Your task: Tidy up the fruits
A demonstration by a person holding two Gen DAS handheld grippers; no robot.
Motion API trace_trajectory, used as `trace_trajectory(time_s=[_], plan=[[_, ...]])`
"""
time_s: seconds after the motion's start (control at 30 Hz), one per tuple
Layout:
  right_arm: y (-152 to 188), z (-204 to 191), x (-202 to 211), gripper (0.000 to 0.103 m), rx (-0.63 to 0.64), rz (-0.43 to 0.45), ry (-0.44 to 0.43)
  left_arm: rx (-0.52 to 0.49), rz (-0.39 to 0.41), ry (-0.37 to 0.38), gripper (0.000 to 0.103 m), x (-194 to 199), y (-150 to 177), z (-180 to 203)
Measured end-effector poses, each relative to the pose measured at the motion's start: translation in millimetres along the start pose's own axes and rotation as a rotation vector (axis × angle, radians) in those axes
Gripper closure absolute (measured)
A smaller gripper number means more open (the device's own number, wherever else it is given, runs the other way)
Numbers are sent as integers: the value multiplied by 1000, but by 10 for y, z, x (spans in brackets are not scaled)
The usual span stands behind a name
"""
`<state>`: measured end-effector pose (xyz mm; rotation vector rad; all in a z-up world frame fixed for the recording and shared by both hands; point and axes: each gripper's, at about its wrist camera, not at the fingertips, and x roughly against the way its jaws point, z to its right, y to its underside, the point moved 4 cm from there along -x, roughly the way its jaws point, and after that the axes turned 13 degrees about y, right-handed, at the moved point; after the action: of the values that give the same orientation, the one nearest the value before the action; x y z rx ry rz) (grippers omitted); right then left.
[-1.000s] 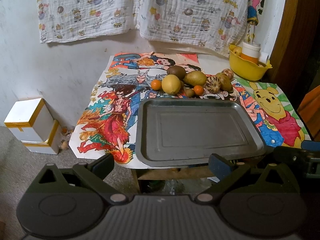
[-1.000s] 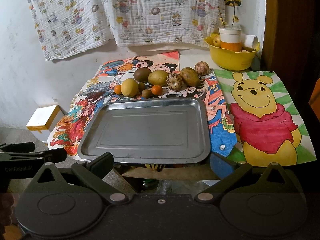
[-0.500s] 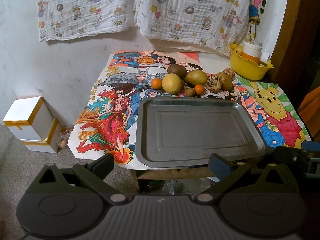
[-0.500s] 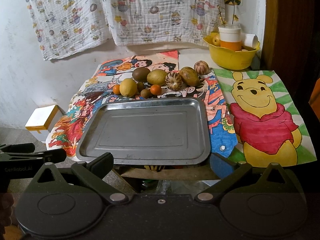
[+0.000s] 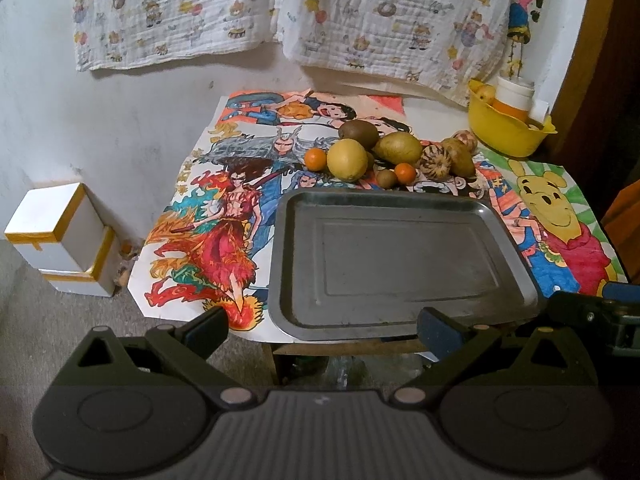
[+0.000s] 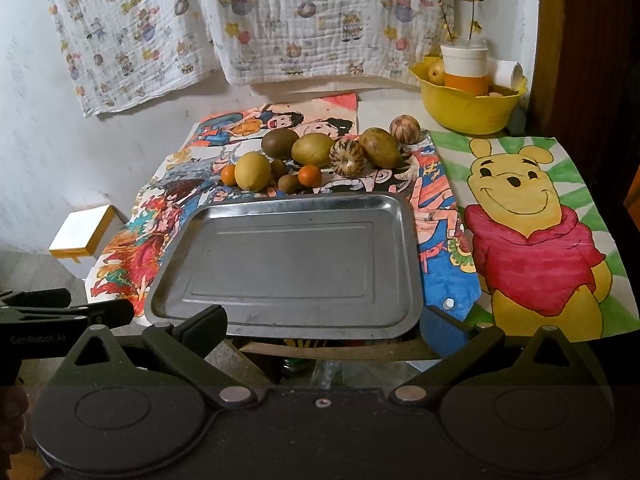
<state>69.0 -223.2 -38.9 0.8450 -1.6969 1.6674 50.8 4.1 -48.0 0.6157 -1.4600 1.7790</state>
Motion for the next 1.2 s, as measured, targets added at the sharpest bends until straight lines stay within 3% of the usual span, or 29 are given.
trace_trajectory(time_s=[0.17,0.4,0.77,1.03,1.2], plan=[[-76,11,-129,0,14,-16,-12,35,-21,-17,1,-104,-38,-41],[-318,23,-377,0,71,-31,-25,165,-33,-43,1,-282,-146,-205],[-888,79,-671,0,236,39,-94,360,-1,-117,1,-506,-514,-377],[-927,107,-767,0,348,64,-131,273,-42,-177,1,-592,-778,-488],[-918,72,-857,0,346,38,-148,125,-88,-191,1,-686,-932,-525]])
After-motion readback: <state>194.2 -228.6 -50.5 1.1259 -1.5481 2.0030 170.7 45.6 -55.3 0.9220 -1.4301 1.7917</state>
